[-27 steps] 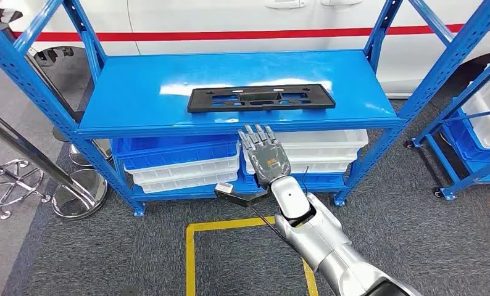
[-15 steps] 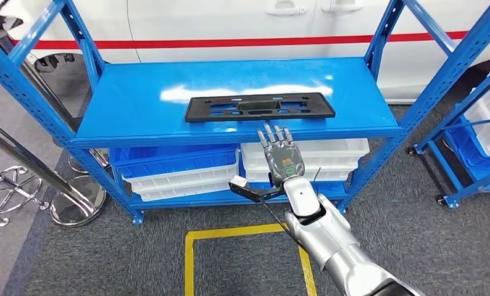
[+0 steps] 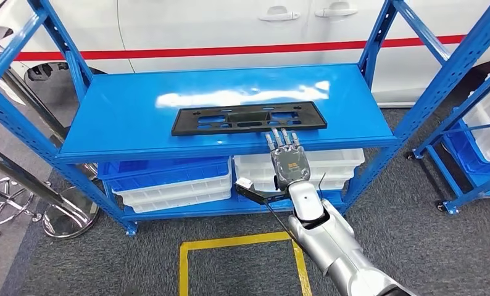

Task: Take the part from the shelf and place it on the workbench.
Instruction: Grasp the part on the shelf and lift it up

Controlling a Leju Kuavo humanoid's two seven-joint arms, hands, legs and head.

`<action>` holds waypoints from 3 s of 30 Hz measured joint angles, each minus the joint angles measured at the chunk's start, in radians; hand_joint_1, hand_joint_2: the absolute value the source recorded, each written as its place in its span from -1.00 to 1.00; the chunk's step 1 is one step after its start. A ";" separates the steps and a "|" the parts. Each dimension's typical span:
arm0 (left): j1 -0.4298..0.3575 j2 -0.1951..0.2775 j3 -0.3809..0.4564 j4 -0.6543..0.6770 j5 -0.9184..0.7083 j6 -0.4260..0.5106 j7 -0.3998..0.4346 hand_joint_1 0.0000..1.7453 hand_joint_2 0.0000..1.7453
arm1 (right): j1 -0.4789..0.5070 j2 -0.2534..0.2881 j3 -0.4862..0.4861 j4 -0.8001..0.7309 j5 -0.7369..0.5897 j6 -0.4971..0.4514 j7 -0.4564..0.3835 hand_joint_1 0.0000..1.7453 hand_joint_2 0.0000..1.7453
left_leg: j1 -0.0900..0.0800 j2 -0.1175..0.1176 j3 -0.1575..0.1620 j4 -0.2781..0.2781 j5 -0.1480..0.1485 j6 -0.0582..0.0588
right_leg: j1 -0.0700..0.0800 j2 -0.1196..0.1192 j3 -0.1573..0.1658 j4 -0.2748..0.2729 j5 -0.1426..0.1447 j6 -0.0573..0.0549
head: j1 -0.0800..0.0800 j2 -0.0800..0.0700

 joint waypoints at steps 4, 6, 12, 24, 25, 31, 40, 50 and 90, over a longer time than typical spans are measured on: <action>0.002 -0.004 0.000 -0.003 -0.002 0.000 0.001 -1.00 -1.00 | 0.013 -0.003 -0.022 -0.039 0.000 -0.052 0.006 -1.00 1.00 | 0.006 -0.002 0.020 -0.033 -0.009 0.011 | 0.000 -0.002 -0.001 0.009 -0.014 0.020 | 0.000 0.000; -0.001 -0.006 0.000 -0.003 -0.004 -0.001 0.001 -1.00 -1.00 | 0.015 -0.005 -0.036 -0.057 0.000 -0.064 0.004 -1.00 1.00 | 0.011 -0.001 0.036 -0.043 -0.012 0.019 | -0.005 -0.002 -0.043 0.095 -0.053 0.031 | 0.000 0.000; -0.001 -0.011 0.000 -0.003 -0.008 -0.001 0.004 -1.00 -1.00 | 0.040 -0.013 -0.054 -0.079 0.000 -0.052 0.004 -1.00 1.00 | 0.013 -0.003 0.076 -0.039 -0.047 0.015 | -0.029 -0.004 -0.147 0.172 0.015 0.051 | 0.000 0.000; -0.003 -0.015 0.000 -0.004 -0.008 0.000 0.004 -1.00 -1.00 | 0.049 -0.014 -0.060 -0.103 0.000 -0.047 0.000 -1.00 1.00 | 0.017 -0.002 -0.056 0.239 -0.185 -0.036 | -0.017 -0.005 -0.054 0.000 0.050 -0.003 | 0.000 0.000; -0.001 -0.015 0.000 -0.004 -0.008 0.000 0.004 -1.00 -1.00 | 0.051 -0.014 -0.060 -0.103 0.000 -0.046 0.000 -1.00 1.00 | 0.016 -0.002 -0.079 0.263 -0.178 -0.035 | -0.014 -0.004 -0.051 0.001 0.046 -0.005 | 0.000 0.000; -0.002 -0.015 0.000 -0.014 0.000 0.000 0.005 -1.00 -1.00 | 0.054 -0.013 -0.060 -0.110 0.000 -0.037 -0.002 -1.00 1.00 | 0.003 -0.001 0.008 -0.007 -0.009 -0.004 | -0.004 -0.001 -0.029 0.004 0.025 0.006 | 0.000 0.000; -0.004 -0.020 0.001 -0.023 0.000 -0.009 -0.004 -1.00 -1.00 | 0.059 -0.012 -0.031 -0.114 0.000 -0.058 -0.052 -1.00 1.00 | 0.012 -0.002 0.030 -0.041 -0.011 0.020 | -0.017 -0.003 -0.173 0.279 -0.094 0.045 | 0.000 0.000; -0.005 -0.025 0.001 -0.027 0.000 -0.012 -0.006 -1.00 -1.00 | 0.063 -0.004 -0.024 -0.116 0.000 -0.067 -0.067 -1.00 1.00 | 0.011 -0.004 0.043 -0.019 -0.047 -0.027 | -0.020 -0.003 -0.050 0.000 0.043 0.016 | 0.000 0.000; -0.006 -0.025 -0.001 -0.032 -0.001 -0.005 -0.012 -1.00 -1.00 | 0.097 0.024 0.045 -0.158 0.000 -0.085 -0.124 -1.00 1.00 | 0.012 -0.002 -0.024 0.082 -0.045 -0.029 | -0.020 -0.004 -0.042 0.004 0.036 0.007 | 0.000 0.000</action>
